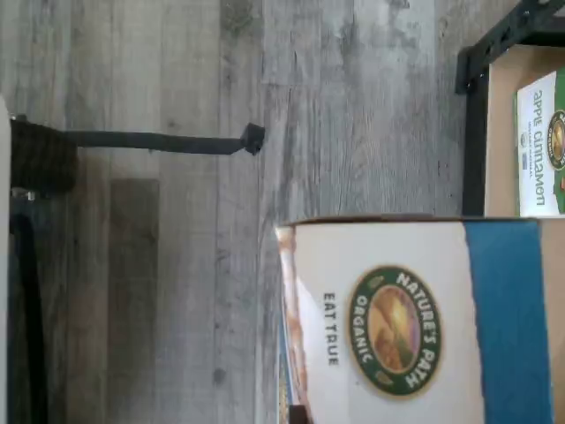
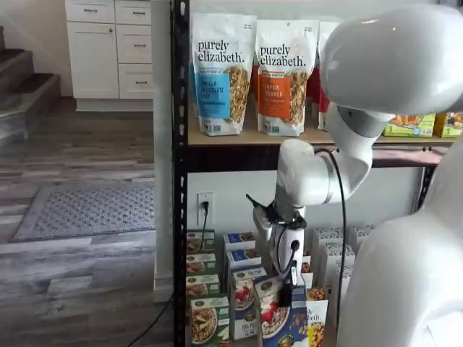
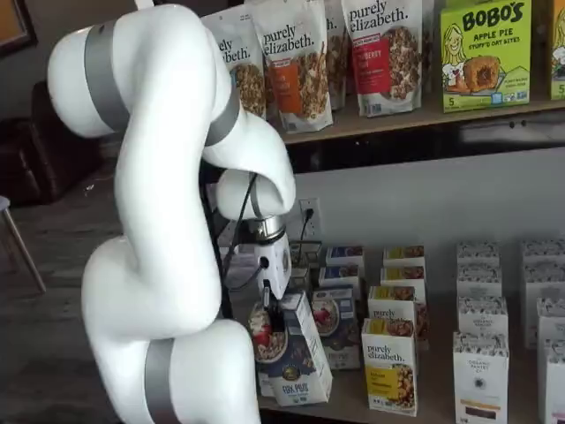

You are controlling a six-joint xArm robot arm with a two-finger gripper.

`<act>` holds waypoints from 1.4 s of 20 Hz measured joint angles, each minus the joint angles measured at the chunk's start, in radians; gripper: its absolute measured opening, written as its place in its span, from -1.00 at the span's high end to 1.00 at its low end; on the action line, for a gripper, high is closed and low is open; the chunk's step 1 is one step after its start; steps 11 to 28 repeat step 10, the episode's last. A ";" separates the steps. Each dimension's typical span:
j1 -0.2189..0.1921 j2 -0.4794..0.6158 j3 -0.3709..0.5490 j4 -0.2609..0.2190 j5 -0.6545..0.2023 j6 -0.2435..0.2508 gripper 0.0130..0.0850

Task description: Pick up the blue and white box that is on the bottom shelf, the second box from the left

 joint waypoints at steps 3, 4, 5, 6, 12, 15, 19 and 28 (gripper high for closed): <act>-0.007 -0.050 0.008 0.005 0.040 -0.009 0.00; -0.009 -0.065 0.009 0.007 0.057 -0.012 0.00; -0.013 -0.085 0.007 0.010 0.083 -0.017 0.00; -0.016 -0.101 0.006 0.012 0.104 -0.021 0.00; -0.024 -0.171 -0.001 0.017 0.182 -0.029 0.00; -0.024 -0.171 -0.001 0.017 0.182 -0.029 0.00; -0.024 -0.171 -0.001 0.017 0.182 -0.029 0.00; -0.024 -0.171 -0.001 0.017 0.182 -0.029 0.00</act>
